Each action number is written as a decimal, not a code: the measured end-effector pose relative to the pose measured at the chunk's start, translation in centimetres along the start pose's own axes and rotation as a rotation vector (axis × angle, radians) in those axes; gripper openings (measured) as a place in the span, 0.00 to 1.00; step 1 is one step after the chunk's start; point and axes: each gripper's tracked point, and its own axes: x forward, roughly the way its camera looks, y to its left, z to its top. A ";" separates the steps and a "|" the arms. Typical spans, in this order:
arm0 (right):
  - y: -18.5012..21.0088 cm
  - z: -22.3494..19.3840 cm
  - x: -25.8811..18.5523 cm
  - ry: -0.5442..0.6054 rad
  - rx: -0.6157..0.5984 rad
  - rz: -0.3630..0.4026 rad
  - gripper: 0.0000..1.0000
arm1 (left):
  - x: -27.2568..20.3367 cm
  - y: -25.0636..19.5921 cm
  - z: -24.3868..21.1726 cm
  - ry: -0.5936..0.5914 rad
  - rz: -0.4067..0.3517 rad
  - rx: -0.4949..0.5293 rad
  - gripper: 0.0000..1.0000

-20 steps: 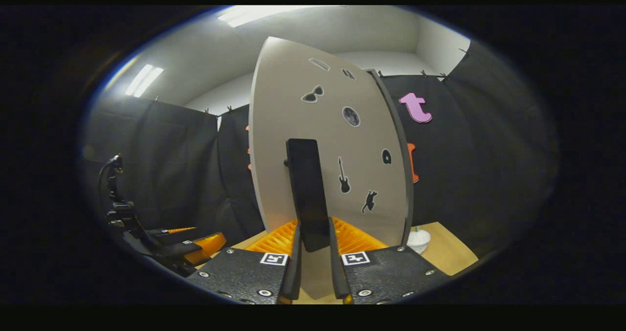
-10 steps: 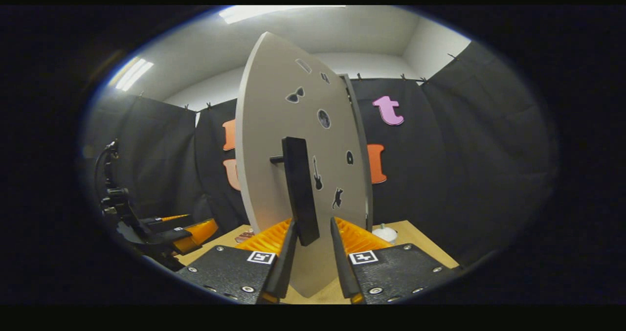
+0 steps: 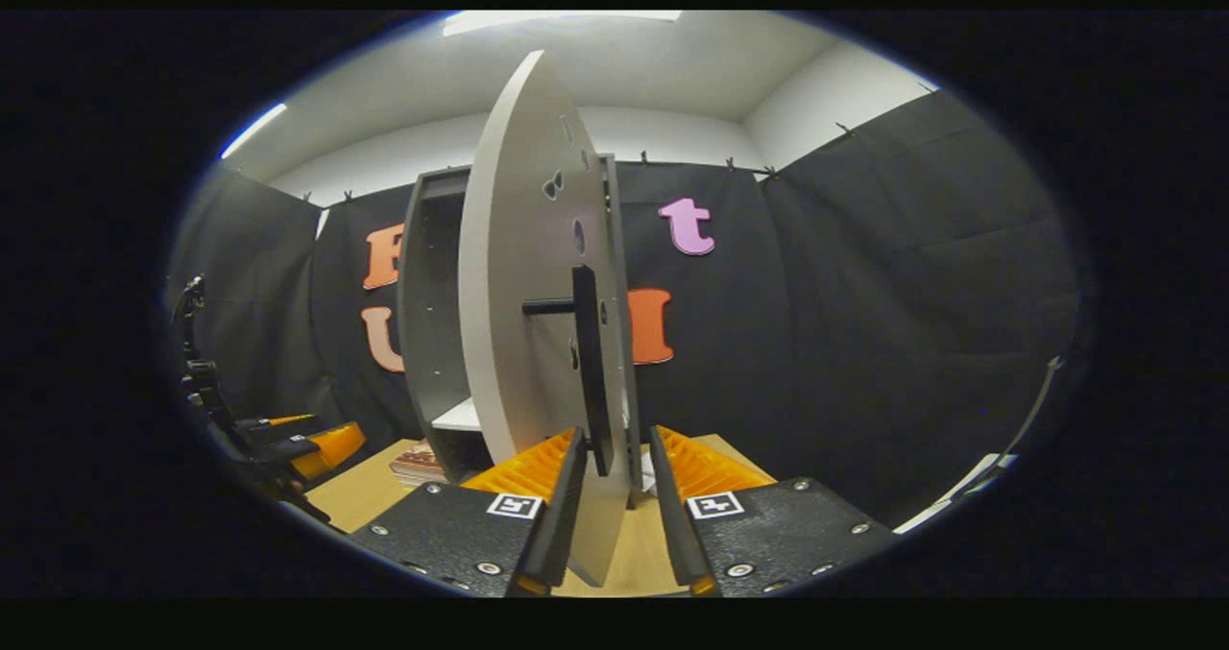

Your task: Open the cabinet door with the right hand, grasp the bottle in the cabinet with the left hand and place it on the coaster, then close the cabinet door with the right hand.

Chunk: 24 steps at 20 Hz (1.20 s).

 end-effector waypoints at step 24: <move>-0.1 0.2 -3.3 -0.021 -0.068 0.009 0.42 | -0.5 0.0 -0.1 0.006 0.030 0.022 0.96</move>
